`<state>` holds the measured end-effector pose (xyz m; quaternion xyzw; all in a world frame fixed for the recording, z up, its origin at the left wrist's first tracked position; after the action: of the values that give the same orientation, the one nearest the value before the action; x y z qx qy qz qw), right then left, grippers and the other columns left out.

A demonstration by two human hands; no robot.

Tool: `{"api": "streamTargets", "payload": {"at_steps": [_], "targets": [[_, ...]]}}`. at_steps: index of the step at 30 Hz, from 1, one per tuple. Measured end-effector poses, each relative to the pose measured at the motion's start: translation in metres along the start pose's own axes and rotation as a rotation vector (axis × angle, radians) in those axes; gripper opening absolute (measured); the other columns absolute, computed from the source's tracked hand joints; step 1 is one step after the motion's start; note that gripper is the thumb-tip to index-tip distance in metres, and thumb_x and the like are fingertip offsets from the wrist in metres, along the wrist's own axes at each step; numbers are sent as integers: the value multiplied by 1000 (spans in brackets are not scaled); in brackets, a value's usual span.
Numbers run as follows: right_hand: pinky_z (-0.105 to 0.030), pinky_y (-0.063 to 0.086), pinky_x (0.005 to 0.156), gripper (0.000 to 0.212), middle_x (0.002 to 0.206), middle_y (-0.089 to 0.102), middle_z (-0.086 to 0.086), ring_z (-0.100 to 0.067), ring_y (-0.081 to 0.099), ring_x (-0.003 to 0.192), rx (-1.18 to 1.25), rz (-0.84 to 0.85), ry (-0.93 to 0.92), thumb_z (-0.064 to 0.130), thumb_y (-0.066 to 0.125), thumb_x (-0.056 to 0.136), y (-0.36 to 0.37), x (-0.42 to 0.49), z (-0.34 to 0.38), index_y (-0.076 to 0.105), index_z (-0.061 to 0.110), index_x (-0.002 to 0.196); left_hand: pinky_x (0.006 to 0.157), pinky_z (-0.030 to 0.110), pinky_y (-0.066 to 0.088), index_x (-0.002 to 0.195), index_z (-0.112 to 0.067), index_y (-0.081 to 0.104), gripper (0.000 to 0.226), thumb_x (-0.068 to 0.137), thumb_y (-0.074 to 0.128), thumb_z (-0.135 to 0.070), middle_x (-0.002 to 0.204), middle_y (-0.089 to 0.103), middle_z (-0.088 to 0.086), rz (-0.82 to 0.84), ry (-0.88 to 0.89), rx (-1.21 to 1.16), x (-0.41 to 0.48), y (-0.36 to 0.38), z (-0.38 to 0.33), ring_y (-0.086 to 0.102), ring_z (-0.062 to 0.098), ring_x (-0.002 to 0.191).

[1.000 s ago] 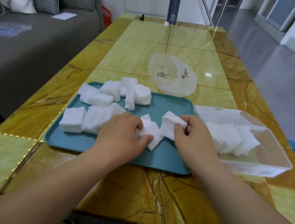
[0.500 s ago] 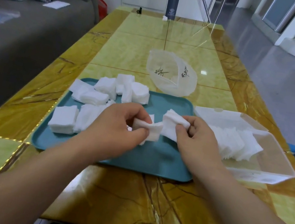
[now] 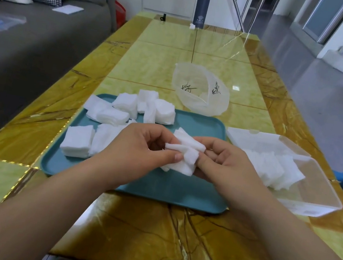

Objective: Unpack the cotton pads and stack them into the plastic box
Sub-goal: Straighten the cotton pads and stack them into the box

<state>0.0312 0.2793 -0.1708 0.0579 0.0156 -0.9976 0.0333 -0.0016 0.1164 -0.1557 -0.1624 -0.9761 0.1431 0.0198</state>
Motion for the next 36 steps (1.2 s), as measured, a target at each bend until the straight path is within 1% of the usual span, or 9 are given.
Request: {"api": "streamTargets", "payload": {"at_steps": [3,8,12,15,19,21,25,31,36], "targets": [[-35,61,94,23,106,81,-6,-21,76,104,-19,17,2,5,61,102,1,-1,0,70,10,122,69,28,57,91,-15,79,10,83,84,-14,87,77,14,0,1,19,1,1,1,67,16,71],[-43,59,99,21,102,81,-3,-19,77,102,-99,3,-15,10,64,102,-2,1,2,72,15,119,85,57,59,91,-14,78,9,84,84,-15,91,77,17,-7,-10,-22,4,2,5,71,43,91],[-47,58,99,22,100,81,-3,-21,76,102,-204,31,-42,10,62,102,-1,1,3,73,18,119,74,44,60,89,-13,75,11,84,84,-17,87,77,14,-18,-11,24,4,4,7,71,38,83],[-44,59,100,22,102,81,-7,-26,75,104,-152,71,-45,9,67,98,0,-1,4,74,18,117,56,21,50,90,-14,70,20,82,86,-21,77,75,6,-86,8,109,4,0,6,63,11,62],[-30,60,93,35,100,81,1,-14,77,97,-243,51,-74,14,86,83,0,-3,4,72,20,114,56,14,44,113,-36,58,47,77,89,-35,71,67,-4,-138,36,257,5,-3,6,57,0,58],[-31,60,92,28,98,80,1,-13,76,94,-312,-7,-91,7,81,86,-6,-1,3,72,17,111,56,12,43,119,-38,59,49,80,87,-33,69,65,-2,-70,44,288,4,4,6,55,-1,57],[-15,55,84,26,99,78,10,-4,72,95,-453,-50,-94,5,70,92,-13,2,-1,76,25,108,50,13,35,91,-26,75,10,85,83,-26,59,56,-10,33,51,320,4,18,10,46,1,50],[-4,48,73,30,88,74,31,11,69,90,-473,-168,-76,5,65,95,-19,-2,-2,80,31,102,52,17,41,88,-29,71,9,86,79,-31,63,63,-8,-7,62,407,7,21,16,51,1,53],[-9,51,82,31,105,79,14,2,70,99,-540,-170,-79,9,62,98,-13,2,-5,78,30,116,54,16,39,94,-31,69,7,91,75,-31,60,56,-8,-23,94,456,9,26,15,51,2,55]]}}
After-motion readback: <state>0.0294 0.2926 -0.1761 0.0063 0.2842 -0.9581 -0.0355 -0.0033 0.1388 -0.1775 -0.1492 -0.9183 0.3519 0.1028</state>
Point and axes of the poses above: each hand's wrist, its own x-axis towards the middle knuckle, its own y-axis out of the palm, z = x × y, the point moved 10 cm from there along x, towards the middle knuckle
